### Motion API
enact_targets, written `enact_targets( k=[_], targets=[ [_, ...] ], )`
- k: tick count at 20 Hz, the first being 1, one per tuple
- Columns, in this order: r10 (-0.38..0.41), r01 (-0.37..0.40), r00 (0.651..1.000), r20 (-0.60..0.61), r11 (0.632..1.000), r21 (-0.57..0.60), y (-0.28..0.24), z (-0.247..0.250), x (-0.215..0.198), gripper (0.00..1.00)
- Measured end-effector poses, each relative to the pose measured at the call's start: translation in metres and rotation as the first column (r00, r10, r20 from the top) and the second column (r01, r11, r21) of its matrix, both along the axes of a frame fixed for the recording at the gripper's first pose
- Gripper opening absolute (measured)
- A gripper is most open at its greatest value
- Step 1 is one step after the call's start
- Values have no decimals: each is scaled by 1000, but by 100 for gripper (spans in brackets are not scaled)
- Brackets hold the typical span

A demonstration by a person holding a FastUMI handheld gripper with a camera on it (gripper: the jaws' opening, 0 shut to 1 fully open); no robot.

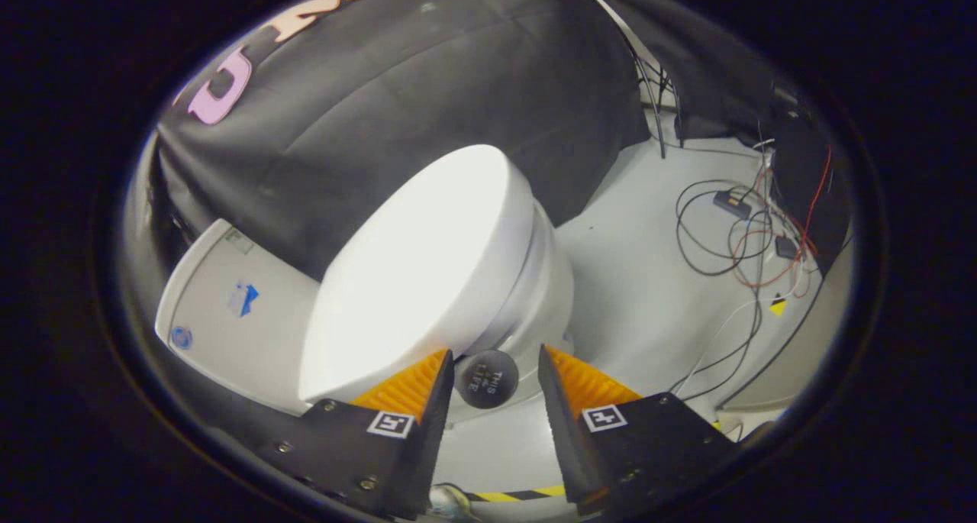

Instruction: Open the toilet lid.

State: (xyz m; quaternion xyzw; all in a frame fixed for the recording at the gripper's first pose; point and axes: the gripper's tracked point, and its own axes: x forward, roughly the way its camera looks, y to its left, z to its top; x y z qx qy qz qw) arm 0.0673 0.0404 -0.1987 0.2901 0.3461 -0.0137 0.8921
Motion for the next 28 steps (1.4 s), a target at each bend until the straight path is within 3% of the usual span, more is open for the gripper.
enact_targets(
  k=[1,4,8,11,12,15,19,21,22,28],
  targets=[
    [15,-15,1000,-1,1000,24,4,0,-2,65],
    [-22,21,1000,12,998,61,-4,-3,2,26],
    [17,-18,1000,10,998,55,-4,-8,1,26],
    [10,-11,1000,6,991,134,1,-9,2,26],
    [-26,24,1000,12,985,169,-10,-1,-1,26],
    [-43,42,999,-2,964,263,-3,-4,4,10],
    [-28,21,999,15,947,319,2,11,1,9],
    [-43,39,999,5,947,317,6,-10,19,9],
    [-52,51,999,-6,941,335,4,-2,12,2],
    [-62,61,998,-4,951,302,0,23,-4,1]
  ],
)
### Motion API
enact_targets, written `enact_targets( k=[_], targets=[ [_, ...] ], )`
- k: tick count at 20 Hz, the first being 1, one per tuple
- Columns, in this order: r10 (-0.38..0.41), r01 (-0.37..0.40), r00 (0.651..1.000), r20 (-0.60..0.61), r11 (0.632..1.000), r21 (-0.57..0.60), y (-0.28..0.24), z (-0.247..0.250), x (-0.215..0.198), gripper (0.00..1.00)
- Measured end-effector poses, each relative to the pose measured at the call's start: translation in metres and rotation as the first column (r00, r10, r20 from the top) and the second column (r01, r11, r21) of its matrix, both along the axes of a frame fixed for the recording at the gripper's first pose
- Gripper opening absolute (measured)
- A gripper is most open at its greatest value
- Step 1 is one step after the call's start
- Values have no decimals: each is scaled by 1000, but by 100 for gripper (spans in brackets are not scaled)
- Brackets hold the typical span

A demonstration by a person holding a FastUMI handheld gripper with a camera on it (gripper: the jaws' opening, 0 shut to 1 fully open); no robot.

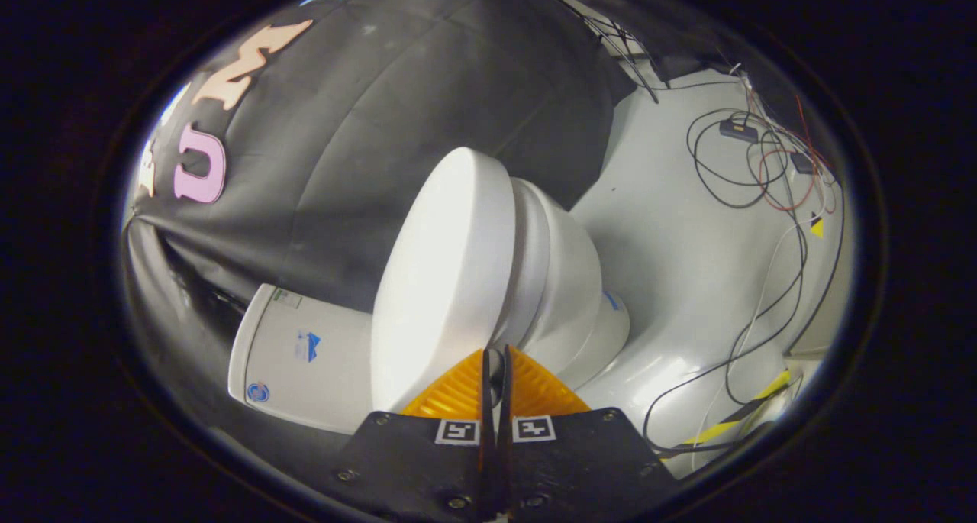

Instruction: Open the toilet lid.

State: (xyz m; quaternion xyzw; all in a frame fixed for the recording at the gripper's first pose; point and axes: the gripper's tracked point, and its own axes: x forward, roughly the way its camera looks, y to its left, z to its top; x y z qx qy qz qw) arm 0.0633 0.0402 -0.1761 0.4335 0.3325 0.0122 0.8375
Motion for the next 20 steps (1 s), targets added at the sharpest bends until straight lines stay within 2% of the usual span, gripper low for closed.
enact_targets(
  k=[5,10,14,20],
  targets=[
    [0,0,999,32,1000,2,7,29,-1,1],
    [8,-5,998,55,999,-54,14,53,-2,2],
    [45,-35,994,98,995,-93,21,76,-1,2],
    [142,-106,972,190,976,-188,40,119,-3,1]
  ],
)
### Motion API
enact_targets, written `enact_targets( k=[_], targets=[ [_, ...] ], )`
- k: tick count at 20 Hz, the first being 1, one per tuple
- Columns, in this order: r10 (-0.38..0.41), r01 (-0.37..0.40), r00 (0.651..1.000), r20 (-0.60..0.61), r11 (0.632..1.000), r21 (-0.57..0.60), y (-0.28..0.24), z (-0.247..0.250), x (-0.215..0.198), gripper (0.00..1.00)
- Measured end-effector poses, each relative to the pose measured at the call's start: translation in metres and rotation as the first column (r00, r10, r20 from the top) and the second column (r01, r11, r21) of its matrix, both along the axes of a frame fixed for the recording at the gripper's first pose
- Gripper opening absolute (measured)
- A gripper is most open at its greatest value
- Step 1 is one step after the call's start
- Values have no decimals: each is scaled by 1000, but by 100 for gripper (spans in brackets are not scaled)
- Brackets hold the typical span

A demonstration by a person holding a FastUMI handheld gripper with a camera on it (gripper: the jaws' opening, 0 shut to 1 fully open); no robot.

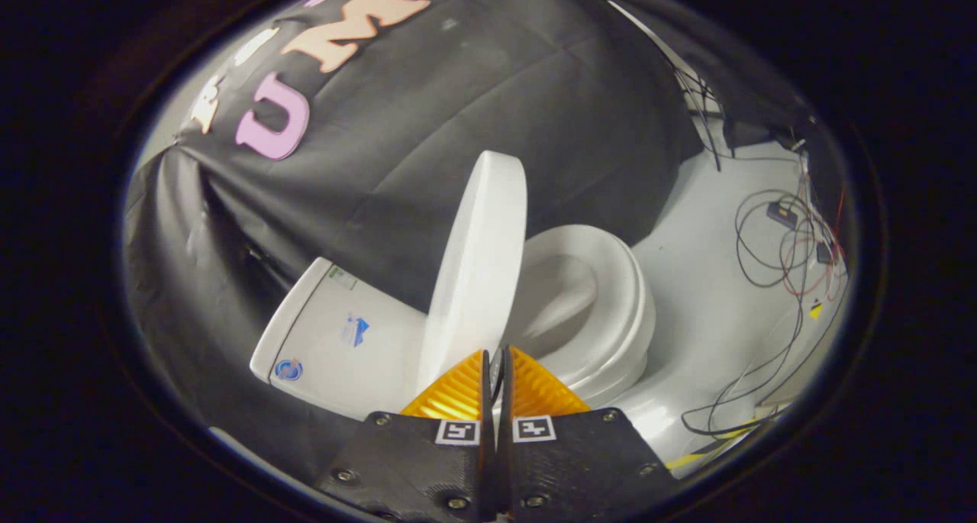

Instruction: Open the toilet lid.

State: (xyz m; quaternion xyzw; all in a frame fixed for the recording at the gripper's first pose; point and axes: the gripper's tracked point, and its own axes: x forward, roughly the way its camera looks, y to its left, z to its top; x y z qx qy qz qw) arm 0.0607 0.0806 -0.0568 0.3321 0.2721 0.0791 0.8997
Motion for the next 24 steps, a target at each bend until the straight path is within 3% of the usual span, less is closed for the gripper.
enact_targets(
  k=[24],
  targets=[
    [79,-66,982,174,995,-77,61,81,-9,2]
  ],
)
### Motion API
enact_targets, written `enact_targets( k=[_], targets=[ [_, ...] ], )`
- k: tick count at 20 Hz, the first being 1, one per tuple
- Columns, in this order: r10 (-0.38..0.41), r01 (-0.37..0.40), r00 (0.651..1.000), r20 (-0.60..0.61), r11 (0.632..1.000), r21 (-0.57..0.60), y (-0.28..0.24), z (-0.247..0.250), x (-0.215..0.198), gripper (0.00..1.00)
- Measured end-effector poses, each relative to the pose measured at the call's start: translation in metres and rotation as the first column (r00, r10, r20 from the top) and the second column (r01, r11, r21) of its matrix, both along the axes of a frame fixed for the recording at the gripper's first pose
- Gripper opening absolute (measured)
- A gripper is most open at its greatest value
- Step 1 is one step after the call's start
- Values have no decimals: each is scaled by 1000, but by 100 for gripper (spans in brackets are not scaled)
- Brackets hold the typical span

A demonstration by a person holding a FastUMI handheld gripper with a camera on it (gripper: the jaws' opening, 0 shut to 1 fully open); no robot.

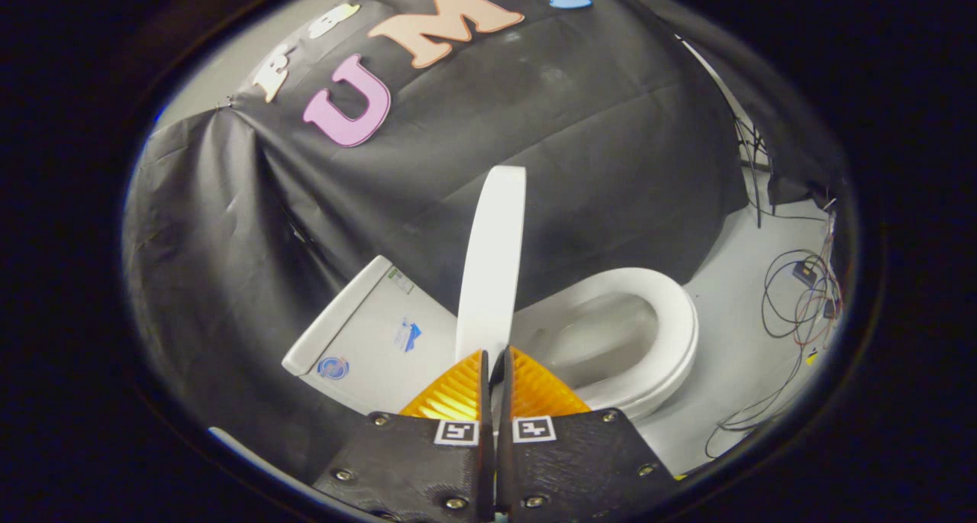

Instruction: Open the toilet lid.

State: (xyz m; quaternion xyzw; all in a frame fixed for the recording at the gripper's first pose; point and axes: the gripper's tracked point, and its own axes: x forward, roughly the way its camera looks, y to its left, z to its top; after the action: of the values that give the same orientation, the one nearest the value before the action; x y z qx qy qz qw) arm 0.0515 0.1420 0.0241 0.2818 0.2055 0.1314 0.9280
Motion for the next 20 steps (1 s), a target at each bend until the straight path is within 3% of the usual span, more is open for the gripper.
enact_targets(
  k=[20],
  targets=[
    [77,-70,987,143,996,-55,67,47,-5,2]
  ],
)
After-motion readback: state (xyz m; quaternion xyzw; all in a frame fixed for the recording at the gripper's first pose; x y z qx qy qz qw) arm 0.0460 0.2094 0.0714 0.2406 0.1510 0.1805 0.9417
